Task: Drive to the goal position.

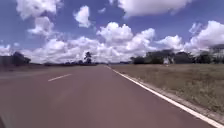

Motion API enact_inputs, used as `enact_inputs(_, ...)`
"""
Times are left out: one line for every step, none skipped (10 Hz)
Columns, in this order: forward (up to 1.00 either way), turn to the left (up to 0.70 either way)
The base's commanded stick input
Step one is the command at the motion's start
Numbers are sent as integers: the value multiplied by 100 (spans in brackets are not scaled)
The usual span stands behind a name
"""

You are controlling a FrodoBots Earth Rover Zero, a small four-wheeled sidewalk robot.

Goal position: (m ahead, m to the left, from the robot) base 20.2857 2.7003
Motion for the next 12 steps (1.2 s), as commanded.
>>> enact_inputs(100, 0)
enact_inputs(100, 0)
enact_inputs(100, 0)
enact_inputs(100, 0)
enact_inputs(100, 0)
enact_inputs(100, 0)
enact_inputs(100, 0)
enact_inputs(100, 0)
enact_inputs(100, 0)
enact_inputs(100, 0)
enact_inputs(100, 0)
enact_inputs(100, 0)
